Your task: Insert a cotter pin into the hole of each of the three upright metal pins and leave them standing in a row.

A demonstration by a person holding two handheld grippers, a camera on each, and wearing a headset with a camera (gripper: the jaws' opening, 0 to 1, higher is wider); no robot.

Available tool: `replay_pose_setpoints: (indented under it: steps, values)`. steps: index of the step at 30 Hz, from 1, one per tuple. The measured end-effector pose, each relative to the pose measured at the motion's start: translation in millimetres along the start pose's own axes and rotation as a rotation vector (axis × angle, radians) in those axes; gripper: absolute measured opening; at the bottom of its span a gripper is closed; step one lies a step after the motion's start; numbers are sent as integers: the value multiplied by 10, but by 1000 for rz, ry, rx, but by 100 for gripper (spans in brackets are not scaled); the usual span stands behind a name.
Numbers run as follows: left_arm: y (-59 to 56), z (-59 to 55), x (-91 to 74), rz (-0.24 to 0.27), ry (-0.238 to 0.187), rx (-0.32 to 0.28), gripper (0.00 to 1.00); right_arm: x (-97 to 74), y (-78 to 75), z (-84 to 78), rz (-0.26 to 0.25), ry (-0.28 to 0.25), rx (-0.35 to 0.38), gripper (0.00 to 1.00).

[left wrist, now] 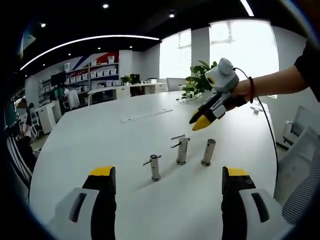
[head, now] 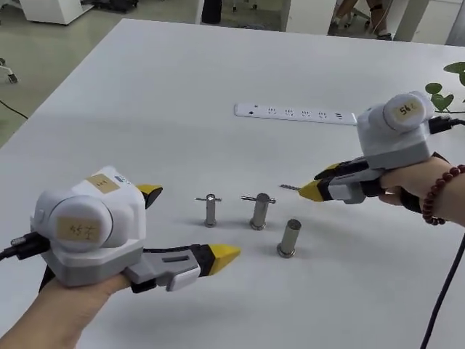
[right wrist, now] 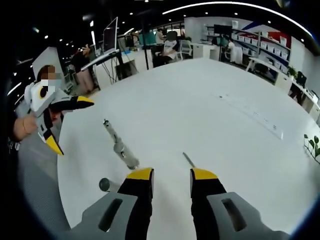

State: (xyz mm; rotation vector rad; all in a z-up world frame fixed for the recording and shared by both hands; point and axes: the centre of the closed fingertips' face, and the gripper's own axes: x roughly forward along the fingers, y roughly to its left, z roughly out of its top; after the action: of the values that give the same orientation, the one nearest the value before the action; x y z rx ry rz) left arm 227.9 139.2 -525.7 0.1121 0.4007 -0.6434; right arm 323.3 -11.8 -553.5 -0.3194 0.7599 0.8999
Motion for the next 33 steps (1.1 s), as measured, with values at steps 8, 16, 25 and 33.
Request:
replay_pose_setpoints:
  steps: [8, 16, 25, 33]
  values:
    - [20, -52, 16, 0, 17, -7, 86, 194, -129, -104, 16, 71, -9, 23]
    - [4, -69, 24, -5, 23, 0, 86, 334, -234, -133, 17, 134, -31, 20]
    - [17, -99, 33, -6, 34, -13, 85, 443, -375, -240, 23, 205, -48, 13]
    - [23, -90, 32, -6, 30, -20, 83, 482, -407, -251, 18, 259, -70, 7]
